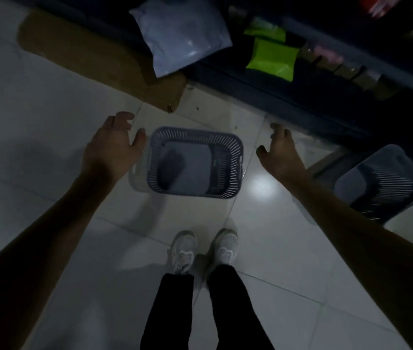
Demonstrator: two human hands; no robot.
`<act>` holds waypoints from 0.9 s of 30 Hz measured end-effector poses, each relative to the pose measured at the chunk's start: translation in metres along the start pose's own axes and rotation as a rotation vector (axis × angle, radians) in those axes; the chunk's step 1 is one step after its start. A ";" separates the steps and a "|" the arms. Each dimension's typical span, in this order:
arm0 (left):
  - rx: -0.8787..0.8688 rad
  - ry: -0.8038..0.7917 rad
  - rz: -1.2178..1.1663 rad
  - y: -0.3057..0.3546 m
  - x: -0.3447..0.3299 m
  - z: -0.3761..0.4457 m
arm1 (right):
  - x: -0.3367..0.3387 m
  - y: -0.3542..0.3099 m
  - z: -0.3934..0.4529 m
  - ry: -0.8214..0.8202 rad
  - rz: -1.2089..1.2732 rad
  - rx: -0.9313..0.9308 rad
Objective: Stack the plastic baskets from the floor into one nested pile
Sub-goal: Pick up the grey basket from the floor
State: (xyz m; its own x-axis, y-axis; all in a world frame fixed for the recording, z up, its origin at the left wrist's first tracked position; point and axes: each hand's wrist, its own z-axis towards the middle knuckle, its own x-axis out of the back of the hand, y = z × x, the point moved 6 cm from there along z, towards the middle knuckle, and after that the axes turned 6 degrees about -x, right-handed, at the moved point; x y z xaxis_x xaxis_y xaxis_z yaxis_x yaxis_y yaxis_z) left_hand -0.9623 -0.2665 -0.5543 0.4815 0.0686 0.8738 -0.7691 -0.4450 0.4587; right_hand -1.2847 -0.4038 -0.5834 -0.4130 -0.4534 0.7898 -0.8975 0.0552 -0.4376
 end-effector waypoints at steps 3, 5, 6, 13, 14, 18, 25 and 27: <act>0.006 -0.082 0.028 -0.037 -0.069 0.011 | -0.066 0.032 0.028 -0.037 -0.005 -0.044; -0.028 -0.081 0.055 -0.061 -0.112 0.014 | -0.111 0.052 0.045 -0.088 0.005 -0.062; -0.061 -0.071 0.067 -0.072 -0.134 0.014 | -0.134 0.064 0.054 -0.121 0.014 -0.077; -0.036 -0.123 0.054 -0.151 -0.244 0.014 | -0.244 0.134 0.091 -0.178 0.257 -0.232; 0.003 -0.143 0.028 -0.159 -0.255 0.015 | -0.252 0.141 0.095 -0.143 0.313 -0.243; 0.057 -0.182 -0.061 -0.170 -0.278 0.014 | -0.264 0.158 0.100 -0.094 0.317 -0.216; -0.031 -0.192 -0.069 -0.119 -0.255 0.012 | -0.219 0.164 0.086 -0.095 0.286 -0.179; -0.060 -0.237 -0.060 -0.098 -0.252 0.011 | -0.193 0.174 0.073 -0.080 0.280 -0.199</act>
State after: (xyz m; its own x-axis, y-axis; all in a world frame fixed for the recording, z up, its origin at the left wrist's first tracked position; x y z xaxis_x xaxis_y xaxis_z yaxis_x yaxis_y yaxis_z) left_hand -1.0035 -0.2504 -0.8214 0.6064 -0.1215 0.7858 -0.7566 -0.3923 0.5232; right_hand -1.3498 -0.3720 -0.8439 -0.6410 -0.4635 0.6118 -0.7670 0.3563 -0.5337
